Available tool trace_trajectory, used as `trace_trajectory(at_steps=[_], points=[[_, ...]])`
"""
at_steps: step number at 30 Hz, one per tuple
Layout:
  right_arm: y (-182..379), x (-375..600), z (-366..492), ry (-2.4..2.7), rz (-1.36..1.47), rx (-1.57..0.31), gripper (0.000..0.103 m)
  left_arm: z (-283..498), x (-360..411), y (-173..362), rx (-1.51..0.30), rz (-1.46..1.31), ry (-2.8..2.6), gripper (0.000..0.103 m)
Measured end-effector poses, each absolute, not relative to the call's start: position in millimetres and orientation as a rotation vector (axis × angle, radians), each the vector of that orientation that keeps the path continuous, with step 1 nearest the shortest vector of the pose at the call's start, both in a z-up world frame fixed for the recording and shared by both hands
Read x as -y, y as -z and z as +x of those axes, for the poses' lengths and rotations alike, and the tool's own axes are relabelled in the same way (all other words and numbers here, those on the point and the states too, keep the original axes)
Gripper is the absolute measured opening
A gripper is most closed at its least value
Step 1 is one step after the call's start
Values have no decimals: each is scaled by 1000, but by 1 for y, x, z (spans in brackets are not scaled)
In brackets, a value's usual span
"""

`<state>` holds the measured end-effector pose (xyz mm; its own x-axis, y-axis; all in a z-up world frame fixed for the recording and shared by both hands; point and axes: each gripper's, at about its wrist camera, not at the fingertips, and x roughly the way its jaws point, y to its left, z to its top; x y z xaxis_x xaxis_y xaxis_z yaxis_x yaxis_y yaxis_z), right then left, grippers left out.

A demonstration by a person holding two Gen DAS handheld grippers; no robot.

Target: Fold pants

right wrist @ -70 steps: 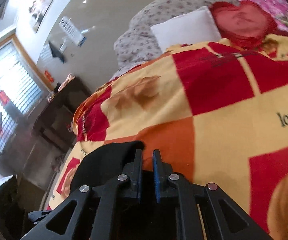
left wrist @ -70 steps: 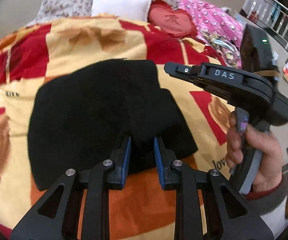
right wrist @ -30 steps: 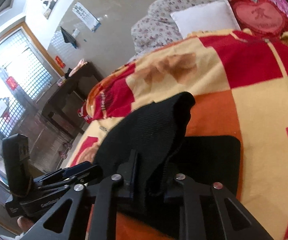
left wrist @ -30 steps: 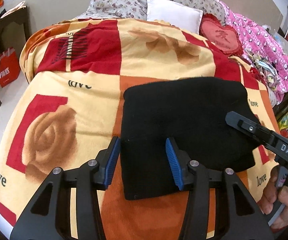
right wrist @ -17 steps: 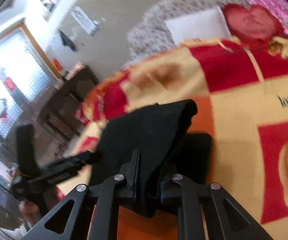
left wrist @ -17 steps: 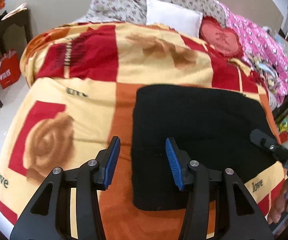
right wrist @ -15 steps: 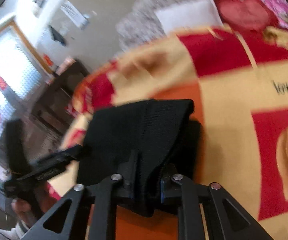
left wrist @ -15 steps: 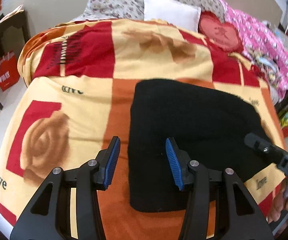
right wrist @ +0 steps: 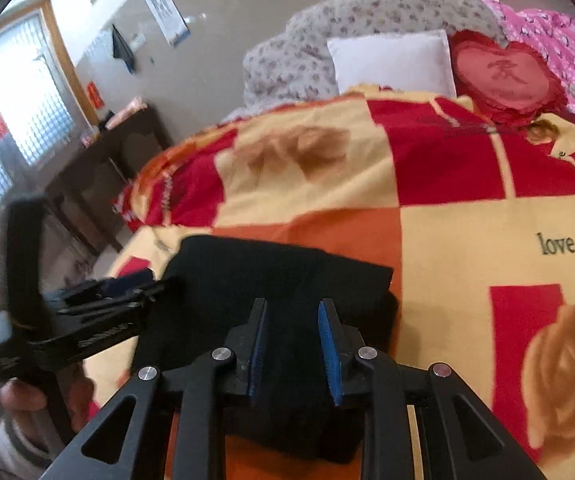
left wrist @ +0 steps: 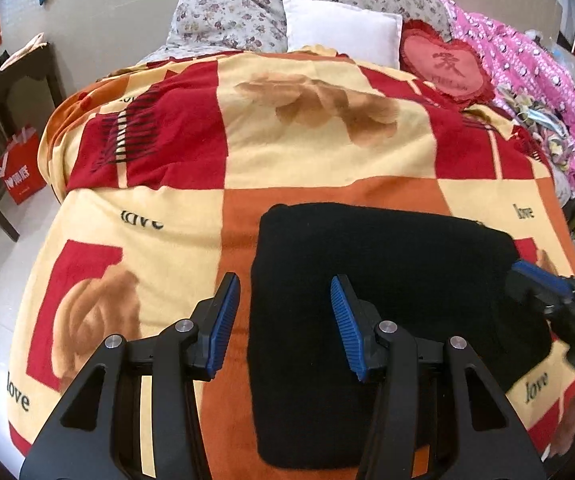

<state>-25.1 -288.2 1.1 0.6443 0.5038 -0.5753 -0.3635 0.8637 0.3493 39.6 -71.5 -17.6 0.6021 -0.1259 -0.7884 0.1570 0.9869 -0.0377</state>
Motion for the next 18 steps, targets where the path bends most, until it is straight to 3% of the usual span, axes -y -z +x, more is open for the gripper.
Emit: trace_trajectory(at_steps=[4, 8, 18], points=[[22, 281, 2, -452, 188, -761, 24, 52, 75, 26, -927, 42, 148, 49], [25, 284, 18, -459, 217, -755, 24, 59, 75, 32, -924, 49, 117, 59], [-3, 286, -21, -490, 187, -738, 25, 49, 68, 27, -937, 15, 125, 59]])
